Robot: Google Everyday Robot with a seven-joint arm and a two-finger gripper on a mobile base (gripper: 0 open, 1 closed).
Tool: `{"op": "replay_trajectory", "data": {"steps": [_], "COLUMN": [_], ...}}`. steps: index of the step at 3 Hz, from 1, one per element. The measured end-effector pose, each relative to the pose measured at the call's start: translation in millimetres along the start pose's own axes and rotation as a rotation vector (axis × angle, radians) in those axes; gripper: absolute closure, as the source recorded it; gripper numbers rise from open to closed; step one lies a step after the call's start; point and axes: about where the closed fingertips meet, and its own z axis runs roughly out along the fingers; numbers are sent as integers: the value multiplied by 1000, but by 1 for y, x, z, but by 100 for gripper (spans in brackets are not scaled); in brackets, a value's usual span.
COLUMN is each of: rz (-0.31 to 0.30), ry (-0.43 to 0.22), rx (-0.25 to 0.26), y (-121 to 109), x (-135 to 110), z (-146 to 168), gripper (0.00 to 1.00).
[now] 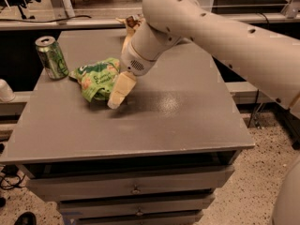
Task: Move green rice chip bag near green can
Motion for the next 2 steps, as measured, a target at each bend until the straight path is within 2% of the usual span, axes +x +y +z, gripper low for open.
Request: {"op": "replay_trajectory", "data": {"steps": [1,2], "rz": [-5,-7], "ry": [18,-1], "rx": [40,65], "y": [-10,-14], "x": [23,50], "z": [-38,-87], "gripper": [0,0]}}
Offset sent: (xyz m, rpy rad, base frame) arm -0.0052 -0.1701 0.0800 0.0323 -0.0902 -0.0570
